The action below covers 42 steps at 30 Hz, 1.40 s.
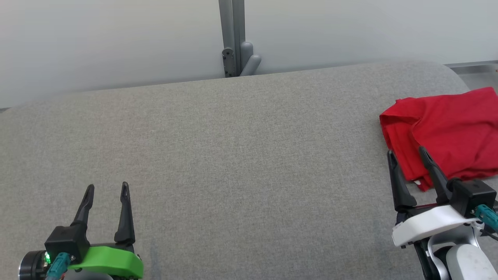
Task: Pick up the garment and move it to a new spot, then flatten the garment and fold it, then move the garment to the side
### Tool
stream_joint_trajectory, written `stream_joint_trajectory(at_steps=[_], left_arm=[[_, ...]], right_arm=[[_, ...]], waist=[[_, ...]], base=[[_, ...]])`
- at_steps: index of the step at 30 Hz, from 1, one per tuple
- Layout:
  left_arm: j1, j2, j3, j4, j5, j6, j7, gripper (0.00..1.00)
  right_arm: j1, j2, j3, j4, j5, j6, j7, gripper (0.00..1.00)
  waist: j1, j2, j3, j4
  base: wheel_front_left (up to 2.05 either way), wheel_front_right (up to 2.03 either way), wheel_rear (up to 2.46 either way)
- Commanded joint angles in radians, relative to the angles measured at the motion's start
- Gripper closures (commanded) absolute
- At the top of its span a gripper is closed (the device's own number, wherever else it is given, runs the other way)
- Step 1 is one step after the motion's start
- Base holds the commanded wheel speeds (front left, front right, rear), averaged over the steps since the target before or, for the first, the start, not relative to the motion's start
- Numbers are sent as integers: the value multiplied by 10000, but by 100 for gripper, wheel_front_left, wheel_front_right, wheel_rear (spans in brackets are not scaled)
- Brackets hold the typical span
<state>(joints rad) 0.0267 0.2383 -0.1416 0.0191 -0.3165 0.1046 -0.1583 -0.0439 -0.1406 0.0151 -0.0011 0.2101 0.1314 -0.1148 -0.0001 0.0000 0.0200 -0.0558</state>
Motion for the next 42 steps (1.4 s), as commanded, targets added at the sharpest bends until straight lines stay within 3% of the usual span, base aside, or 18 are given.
stream_joint_trajectory(at_steps=[1, 42], left_arm=[[187, 96, -28, -9, -64, -30, 33, 0], [162, 410, -208, -169, -255, 162, 137, 0]], right_arm=[[201, -27, -76, -119, -74, -16, 79, 0], [734, 37, -364, -667, -153, -16, 514, 0]], waist=[[1, 0, -172, 38], [1, 0, -274, 9]], base=[[0, 0, 0], [0, 0, 0]])
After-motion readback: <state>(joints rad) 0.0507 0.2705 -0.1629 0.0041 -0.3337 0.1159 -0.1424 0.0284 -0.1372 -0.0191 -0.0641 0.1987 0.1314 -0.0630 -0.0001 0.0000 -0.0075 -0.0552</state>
